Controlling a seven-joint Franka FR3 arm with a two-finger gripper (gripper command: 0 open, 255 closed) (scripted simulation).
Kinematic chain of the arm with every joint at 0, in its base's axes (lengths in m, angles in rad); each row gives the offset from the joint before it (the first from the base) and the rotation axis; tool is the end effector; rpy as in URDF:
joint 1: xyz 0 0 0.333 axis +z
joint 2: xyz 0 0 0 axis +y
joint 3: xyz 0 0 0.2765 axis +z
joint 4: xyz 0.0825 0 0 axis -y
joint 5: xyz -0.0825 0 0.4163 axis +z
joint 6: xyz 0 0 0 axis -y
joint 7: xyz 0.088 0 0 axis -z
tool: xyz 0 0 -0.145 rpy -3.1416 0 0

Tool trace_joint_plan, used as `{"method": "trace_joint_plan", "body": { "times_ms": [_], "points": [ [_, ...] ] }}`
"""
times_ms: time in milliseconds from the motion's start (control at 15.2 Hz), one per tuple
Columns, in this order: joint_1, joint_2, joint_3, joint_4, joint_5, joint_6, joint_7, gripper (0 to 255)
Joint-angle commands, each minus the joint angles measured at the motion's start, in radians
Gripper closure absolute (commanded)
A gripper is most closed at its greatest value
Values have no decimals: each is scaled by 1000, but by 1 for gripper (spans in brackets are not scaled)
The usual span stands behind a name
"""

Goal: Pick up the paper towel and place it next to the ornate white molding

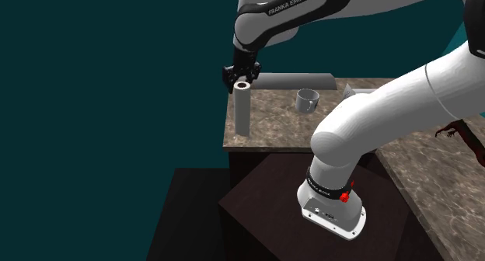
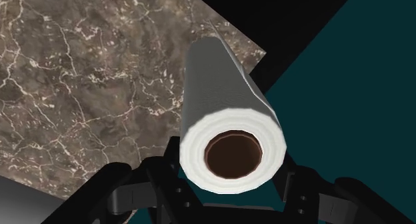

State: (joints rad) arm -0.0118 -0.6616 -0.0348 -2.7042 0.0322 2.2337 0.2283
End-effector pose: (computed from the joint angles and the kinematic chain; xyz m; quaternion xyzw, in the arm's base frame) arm 0.4172 -0.0150 0.3604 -0.9849 0.1423 -0.0924 0.0331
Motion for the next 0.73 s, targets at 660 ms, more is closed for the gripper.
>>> {"method": "trace_joint_plan", "body": {
  "times_ms": [660],
  "points": [
    [-3, -42, 1, 139, -4, -181, 5, 255]
  ]
}}
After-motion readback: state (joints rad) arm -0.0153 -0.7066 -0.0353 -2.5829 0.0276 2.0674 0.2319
